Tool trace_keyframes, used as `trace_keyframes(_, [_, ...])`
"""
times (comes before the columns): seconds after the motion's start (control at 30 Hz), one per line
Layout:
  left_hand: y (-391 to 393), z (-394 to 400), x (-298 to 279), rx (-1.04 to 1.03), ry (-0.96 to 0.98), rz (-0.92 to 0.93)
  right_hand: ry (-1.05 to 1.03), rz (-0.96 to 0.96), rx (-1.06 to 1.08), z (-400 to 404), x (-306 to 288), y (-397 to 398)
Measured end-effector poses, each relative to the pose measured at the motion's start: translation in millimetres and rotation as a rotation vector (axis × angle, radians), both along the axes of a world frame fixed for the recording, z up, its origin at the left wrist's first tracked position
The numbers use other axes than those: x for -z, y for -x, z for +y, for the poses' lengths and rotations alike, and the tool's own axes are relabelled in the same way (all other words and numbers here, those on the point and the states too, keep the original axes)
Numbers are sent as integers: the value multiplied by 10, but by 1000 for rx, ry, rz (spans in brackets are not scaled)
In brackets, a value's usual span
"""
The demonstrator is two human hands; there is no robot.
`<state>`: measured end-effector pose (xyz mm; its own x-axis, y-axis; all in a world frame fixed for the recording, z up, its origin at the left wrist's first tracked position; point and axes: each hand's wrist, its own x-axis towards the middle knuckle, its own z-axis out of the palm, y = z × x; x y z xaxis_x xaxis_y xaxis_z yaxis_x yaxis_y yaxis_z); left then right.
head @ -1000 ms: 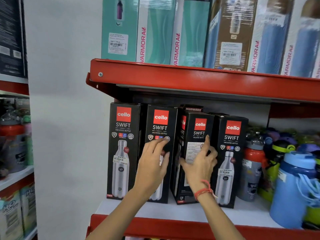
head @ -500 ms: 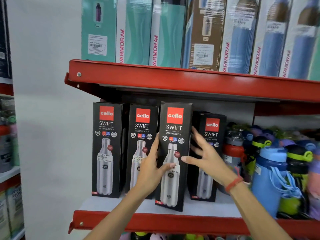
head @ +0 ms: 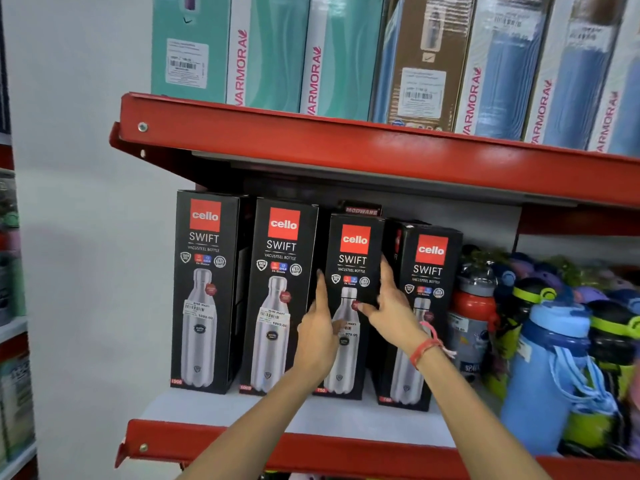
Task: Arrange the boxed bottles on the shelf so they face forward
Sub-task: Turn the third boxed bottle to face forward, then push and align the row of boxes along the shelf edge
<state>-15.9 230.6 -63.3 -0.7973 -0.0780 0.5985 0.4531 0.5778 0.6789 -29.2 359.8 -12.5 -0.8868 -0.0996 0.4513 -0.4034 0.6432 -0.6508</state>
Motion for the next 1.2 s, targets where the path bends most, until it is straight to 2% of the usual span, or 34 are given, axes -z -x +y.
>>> trace_keyframes(0.07, [-73,-23,-68,5,44,33,1,97,74,-61,-26,-108])
trace_keyframes(0.17, [-269,-178,-139,72,16,138,85,382,198,-291,-120,-397])
trace_keyframes(0.23, [-405,-392,-149,80,-79,226,164,528,138,-519,-164,-599])
trace_keyframes(0.27, [-470,-520,-147,66,-124,262,207,527,61,-649,-160,-673])
trace_keyframes(0.37, [-631,-937,-109,-27,-213,323,337,306,-178,-1076,-25,-785])
trace_keyframes(0.47, [-687,-1345,11,-172,-251,366,385,87,-257,-1490,216,-793])
trace_keyframes(0.5, [-683,-1473,60,-224,-270,326,383,11,-267,-1612,306,-798])
trace_keyframes(0.57, [-650,-1712,147,-243,-352,130,357,-149,-261,-1845,473,-808])
trace_keyframes(0.67, [-592,-1962,274,-23,-408,-92,394,-329,-246,-2119,663,-842])
trace_keyframes(0.73, [-595,-2070,333,121,-404,-192,441,-341,-253,-2243,726,-848])
trace_keyframes(0.83, [-626,-2193,403,159,-346,-298,461,-322,-217,-2335,772,-878])
trace_keyframes(1.2, [-1321,-2348,469,193,-252,-297,361,-362,-263,-2042,803,-1484])
